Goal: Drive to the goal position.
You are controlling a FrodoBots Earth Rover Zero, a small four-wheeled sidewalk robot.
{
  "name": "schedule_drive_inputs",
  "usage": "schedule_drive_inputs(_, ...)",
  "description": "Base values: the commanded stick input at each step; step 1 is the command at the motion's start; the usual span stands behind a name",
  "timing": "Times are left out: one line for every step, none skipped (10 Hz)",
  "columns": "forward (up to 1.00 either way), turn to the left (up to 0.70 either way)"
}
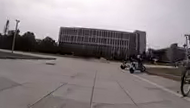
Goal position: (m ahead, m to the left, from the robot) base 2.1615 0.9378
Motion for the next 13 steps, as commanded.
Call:
schedule_drive_inputs(0.45, 0.00)
schedule_drive_inputs(0.45, 0.00)
schedule_drive_inputs(0.45, 0.00)
schedule_drive_inputs(0.45, 0.00)
schedule_drive_inputs(0.45, 0.00)
schedule_drive_inputs(0.45, 0.00)
schedule_drive_inputs(0.45, 0.00)
schedule_drive_inputs(0.45, 0.00)
schedule_drive_inputs(0.45, 0.00)
schedule_drive_inputs(0.45, 0.00)
schedule_drive_inputs(0.45, 0.00)
schedule_drive_inputs(0.45, 0.00)
schedule_drive_inputs(0.45, 0.00)
